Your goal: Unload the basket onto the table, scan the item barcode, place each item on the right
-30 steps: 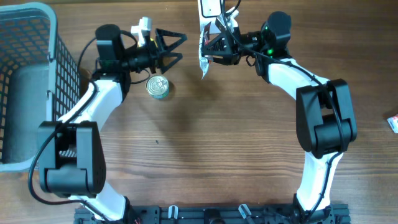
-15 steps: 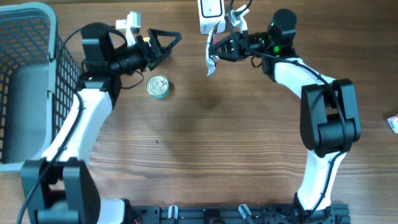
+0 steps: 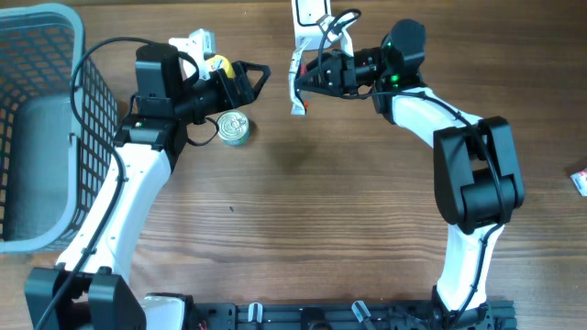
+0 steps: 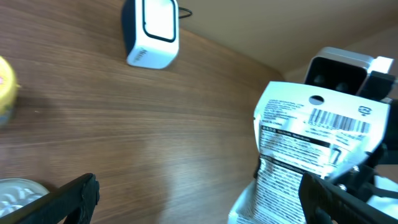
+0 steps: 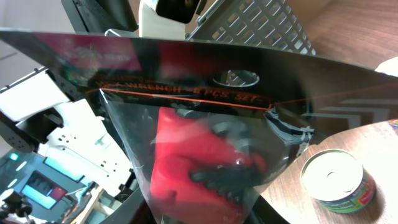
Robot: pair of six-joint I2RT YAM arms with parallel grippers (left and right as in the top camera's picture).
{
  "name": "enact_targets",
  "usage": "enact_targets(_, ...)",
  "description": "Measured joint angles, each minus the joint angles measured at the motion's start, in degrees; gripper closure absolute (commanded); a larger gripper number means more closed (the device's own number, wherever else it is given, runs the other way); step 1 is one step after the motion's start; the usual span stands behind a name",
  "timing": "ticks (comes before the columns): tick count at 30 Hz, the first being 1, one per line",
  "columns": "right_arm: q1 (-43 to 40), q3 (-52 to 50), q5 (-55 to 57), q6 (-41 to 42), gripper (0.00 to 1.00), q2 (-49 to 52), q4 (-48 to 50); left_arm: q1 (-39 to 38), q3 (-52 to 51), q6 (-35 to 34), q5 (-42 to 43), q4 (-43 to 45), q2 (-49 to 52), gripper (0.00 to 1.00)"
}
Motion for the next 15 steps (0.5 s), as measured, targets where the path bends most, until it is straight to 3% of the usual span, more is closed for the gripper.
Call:
enact_targets(8, -0.1, 0.0, 0.0, -1.6, 0.85, 0.0, -0.3, -0.1, 0.0, 2.8, -6.3, -0.4, -0.2, 0.00)
enact_targets(10, -0.1, 0.0, 0.0, -4.3, 0.95, 0.0, -0.3, -0.1, 0.0, 3.8, -7.3, -0.5, -0.3, 0.00)
enact_targets(15, -0.1, 0.0, 0.0, -13.3, 0.92, 0.0, -0.4, -0.1, 0.0, 4.7, -8.0, -0.5, -0.7, 0.00)
